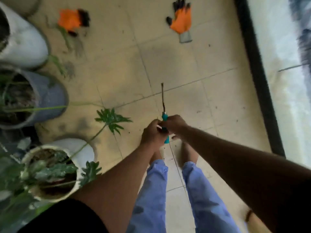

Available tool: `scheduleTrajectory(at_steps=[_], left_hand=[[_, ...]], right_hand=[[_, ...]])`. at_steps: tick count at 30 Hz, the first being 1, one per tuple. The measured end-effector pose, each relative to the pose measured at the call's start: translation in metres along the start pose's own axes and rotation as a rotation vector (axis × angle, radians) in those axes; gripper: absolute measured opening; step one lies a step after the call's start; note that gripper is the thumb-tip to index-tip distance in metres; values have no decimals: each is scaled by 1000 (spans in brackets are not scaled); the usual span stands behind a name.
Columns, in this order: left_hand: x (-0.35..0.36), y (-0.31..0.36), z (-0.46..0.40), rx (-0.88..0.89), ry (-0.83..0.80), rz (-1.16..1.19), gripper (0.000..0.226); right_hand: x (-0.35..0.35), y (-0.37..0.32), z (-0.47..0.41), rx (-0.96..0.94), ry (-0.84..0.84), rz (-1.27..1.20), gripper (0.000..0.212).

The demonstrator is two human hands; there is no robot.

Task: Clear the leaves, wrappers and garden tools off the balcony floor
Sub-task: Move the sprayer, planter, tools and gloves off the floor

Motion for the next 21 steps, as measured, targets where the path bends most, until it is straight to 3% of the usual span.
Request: scheduleTrajectory(at_steps=[6,12,21], left_hand=[[6,36,45,-58,-349,-12,19],[38,31,60,41,-199,-760,10],[182,-13,109,196,-352,-1137,19]], right_hand=[[-23,74,85,21,87,-631,23],[-14,178,111,31,163,-924,35],[60,363,144,56,218,-1094,36]])
Point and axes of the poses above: each hand's wrist, its own z-axis away from the middle knuckle, its own x-axis out of the palm, y = z × x, the point moved 1 cm from there along -z, towards the middle knuckle, and after that the axes turned 8 degrees about -y, right-handed, at the moved point
